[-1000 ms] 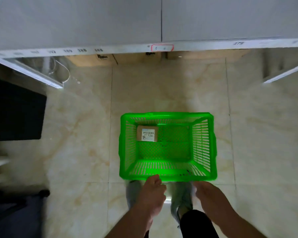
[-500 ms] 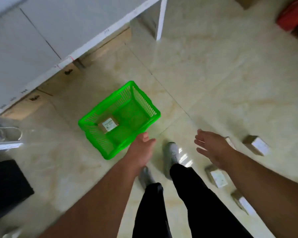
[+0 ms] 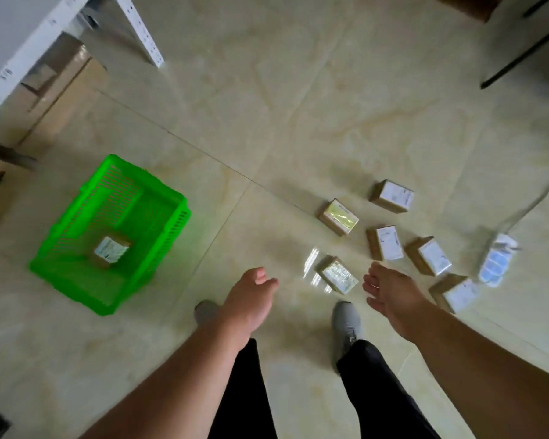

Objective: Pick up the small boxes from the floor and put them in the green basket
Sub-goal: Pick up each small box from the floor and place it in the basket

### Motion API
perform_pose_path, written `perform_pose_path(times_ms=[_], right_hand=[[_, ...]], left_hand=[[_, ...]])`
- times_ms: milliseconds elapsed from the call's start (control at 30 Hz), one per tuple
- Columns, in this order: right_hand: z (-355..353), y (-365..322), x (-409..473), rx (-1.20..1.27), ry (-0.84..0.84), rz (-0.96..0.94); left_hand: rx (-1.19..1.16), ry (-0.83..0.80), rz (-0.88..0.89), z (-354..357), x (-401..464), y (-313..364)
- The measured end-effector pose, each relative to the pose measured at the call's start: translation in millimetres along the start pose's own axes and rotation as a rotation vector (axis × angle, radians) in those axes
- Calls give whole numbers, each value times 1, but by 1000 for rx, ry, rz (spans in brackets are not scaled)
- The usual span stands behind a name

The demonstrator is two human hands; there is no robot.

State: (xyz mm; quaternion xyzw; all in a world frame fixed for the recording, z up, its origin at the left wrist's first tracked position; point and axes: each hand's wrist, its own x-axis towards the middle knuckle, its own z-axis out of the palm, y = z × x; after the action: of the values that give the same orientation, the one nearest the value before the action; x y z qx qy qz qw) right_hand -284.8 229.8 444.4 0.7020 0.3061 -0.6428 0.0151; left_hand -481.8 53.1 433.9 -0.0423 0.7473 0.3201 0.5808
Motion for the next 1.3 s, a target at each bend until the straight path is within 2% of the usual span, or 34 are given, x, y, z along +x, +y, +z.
perform_pose_path(times_ms=[100,233,367,467,533,733,833,1000,1100,1200,1300], right_hand=[[-56,22,38,-114,-39,57],[-99,49,95,-131,12,55],[-112,89,152,22,20,109],[-104,125,193,139,27,233],[-94,152,218,233,48,302],[-38,213,304,710,56,511],[-12,235,354,912,12,560],[13,257,418,1125,45,571],[13,259,430,1225,20,502],[3,247,417,1148,39,463],[-10,221,383,920,71,410]], left_hand=[[3,22,-60,67,19,-23],[94,-11,-95,141,54,-51],[487,-11,0,184,107,-72],[633,-100,95,207,154,-78],[750,-96,161,221,187,-79],[1184,-188,461,279,304,-87],[1419,-260,580,307,362,-101],[1829,-357,710,326,424,-127],[1834,-356,696,324,433,-132],[1587,-259,535,308,417,-129],[1293,-256,307,279,383,-114]])
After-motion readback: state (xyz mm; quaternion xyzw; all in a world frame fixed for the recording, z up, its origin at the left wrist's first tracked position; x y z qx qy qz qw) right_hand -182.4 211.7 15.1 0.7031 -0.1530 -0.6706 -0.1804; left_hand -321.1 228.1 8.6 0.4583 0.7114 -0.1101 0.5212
